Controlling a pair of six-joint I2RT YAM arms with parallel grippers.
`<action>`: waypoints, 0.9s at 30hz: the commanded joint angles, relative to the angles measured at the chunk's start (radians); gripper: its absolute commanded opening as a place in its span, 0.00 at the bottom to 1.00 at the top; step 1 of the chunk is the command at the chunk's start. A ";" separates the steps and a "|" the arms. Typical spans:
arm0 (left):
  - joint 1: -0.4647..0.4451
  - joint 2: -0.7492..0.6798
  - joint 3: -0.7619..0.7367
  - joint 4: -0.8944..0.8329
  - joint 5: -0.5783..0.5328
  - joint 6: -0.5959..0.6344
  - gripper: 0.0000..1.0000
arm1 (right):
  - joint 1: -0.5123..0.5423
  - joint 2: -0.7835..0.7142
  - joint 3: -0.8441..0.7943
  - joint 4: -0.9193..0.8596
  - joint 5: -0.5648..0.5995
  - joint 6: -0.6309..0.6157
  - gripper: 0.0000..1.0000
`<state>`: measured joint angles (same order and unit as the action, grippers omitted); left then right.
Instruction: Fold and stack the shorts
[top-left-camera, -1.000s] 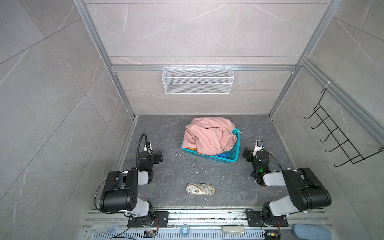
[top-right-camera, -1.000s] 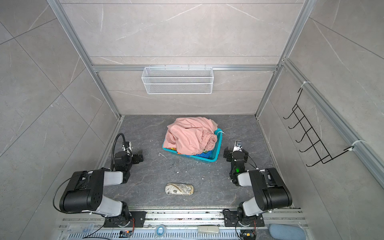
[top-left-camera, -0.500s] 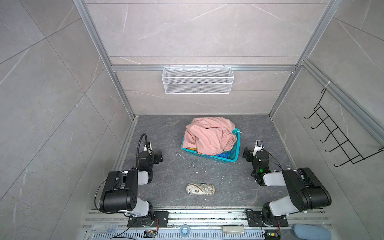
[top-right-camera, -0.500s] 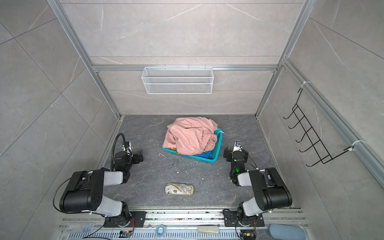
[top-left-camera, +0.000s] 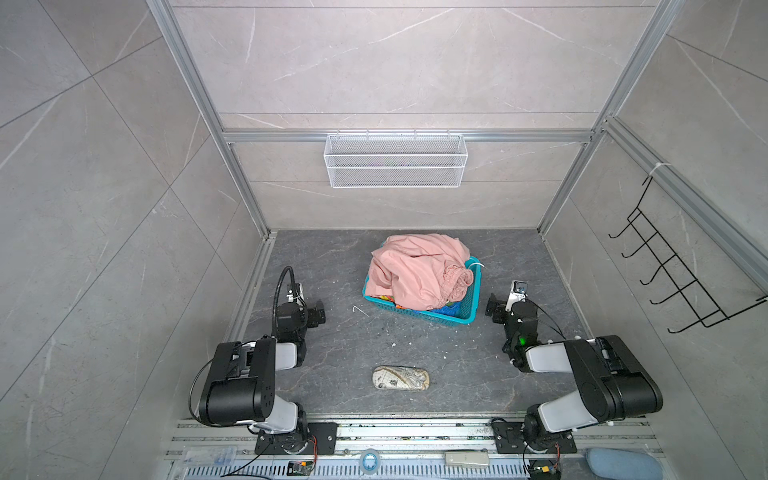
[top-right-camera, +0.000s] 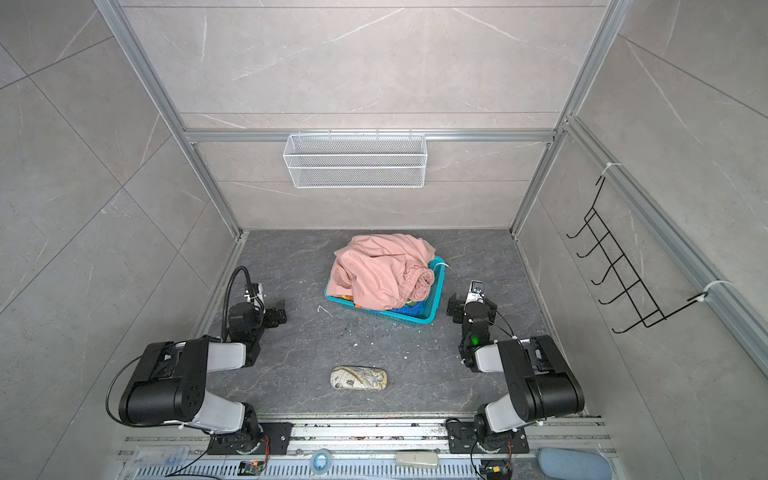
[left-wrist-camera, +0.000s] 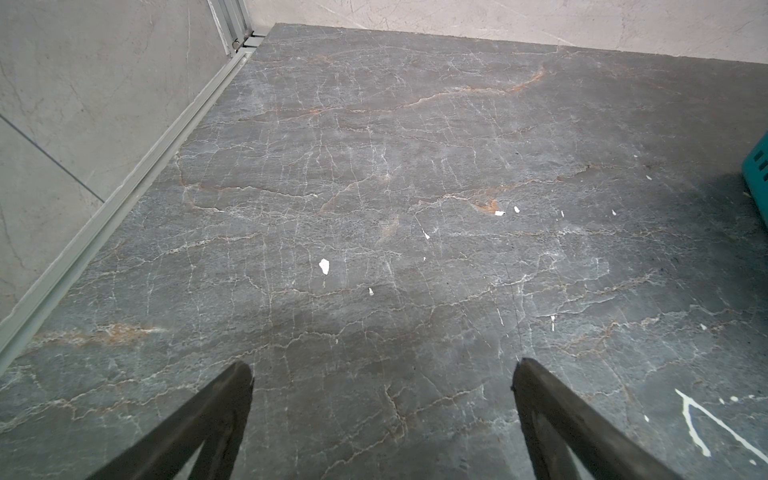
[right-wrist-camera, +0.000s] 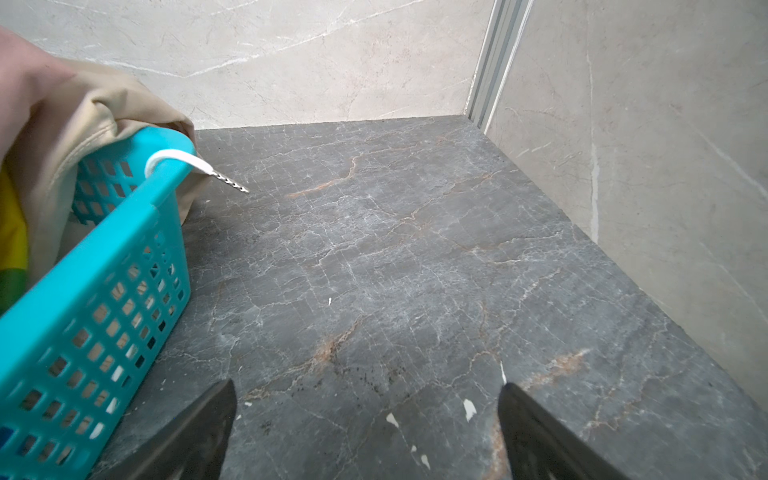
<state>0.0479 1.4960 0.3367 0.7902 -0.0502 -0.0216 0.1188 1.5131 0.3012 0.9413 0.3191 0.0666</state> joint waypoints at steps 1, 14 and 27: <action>-0.004 0.003 0.027 0.049 -0.006 0.022 1.00 | 0.007 0.010 0.018 0.034 0.014 -0.011 0.99; -0.003 0.003 0.026 0.051 -0.007 0.022 1.00 | 0.006 0.009 0.020 0.030 0.008 -0.008 0.99; -0.156 -0.263 0.170 -0.409 -0.264 -0.002 1.00 | 0.040 -0.373 0.049 -0.288 0.199 0.052 1.00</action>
<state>-0.0643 1.2980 0.4782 0.4927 -0.2359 -0.0265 0.1547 1.2640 0.3149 0.7887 0.4206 0.0685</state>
